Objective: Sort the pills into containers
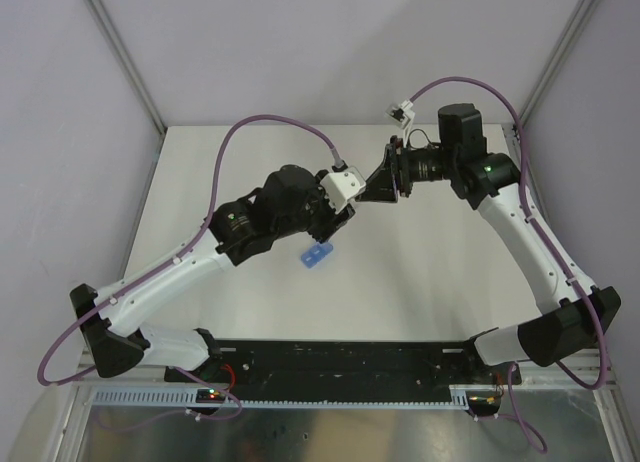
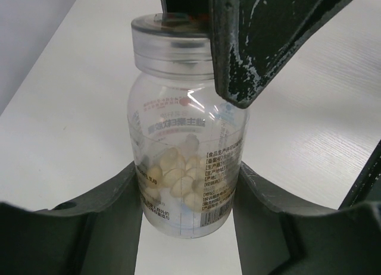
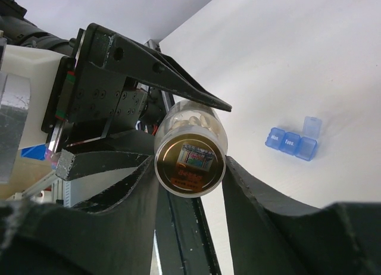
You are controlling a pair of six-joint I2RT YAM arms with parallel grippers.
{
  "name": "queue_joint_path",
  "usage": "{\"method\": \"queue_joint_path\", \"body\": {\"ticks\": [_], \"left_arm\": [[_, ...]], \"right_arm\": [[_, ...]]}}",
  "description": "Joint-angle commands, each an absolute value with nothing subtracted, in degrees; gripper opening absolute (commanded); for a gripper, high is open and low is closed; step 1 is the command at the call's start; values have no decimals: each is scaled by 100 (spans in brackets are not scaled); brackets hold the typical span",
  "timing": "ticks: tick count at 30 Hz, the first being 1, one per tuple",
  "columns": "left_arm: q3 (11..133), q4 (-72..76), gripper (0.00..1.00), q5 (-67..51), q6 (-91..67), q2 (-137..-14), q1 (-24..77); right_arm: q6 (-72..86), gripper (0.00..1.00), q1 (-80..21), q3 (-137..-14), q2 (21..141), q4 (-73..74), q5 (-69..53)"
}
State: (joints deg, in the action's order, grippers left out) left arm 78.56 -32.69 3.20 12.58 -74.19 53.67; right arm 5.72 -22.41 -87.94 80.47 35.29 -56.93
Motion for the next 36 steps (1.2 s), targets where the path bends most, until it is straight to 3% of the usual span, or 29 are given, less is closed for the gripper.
{"method": "queue_joint_path", "body": {"ticks": [1, 8, 14, 18, 22, 26, 28, 29, 30, 32, 36], "left_arm": [[7918, -3047, 0, -188, 1381, -7223, 5410], [7690, -3186, 0, -2036, 1460, -6917, 5266], [7467, -3403, 0, -4685, 1313, -6832, 4997], [7319, -3455, 0, -5350, 1197, -6865, 4965], [7302, -3467, 0, -5108, 1200, -6877, 4957], [7374, -3463, 0, -4378, 1248, -6849, 4957], [7418, -3463, 0, -4026, 1270, -6832, 4959], [7440, -3467, 0, -3876, 1290, -6817, 4963], [7455, -3469, 0, -3766, 1308, -6806, 4960], [7478, -3469, 0, -3578, 1353, -6795, 4958], [7544, -3468, 0, -3198, 1379, -6821, 4957]], "right_arm": [[157, 22, -2254, -8821, 7844, 3512, -5871], [-1293, 10, -2459, -8794, 7507, 3938, -5921], [-2760, 13, -2684, -8807, 7220, 4456, -5917], [-3658, 16, -2876, -8924, 7148, 4987, -5715], [-4031, 30, -3041, -9101, 7187, 5456, -5424], [-3866, 49, -3094, -9145, 7208, 5566, -5301], [-3783, 66, -3103, -9153, 7181, 5590, -5283], [-3746, 82, -3111, -9151, 7150, 5599, -5269], [-3701, 91, -3120, -9150, 7126, 5594, -5241], [-3597, 97, -3138, -9143, 7066, 5571, -5177], [-3332, 99, -3142, -9172, 6977, 5509, -5173]]}}
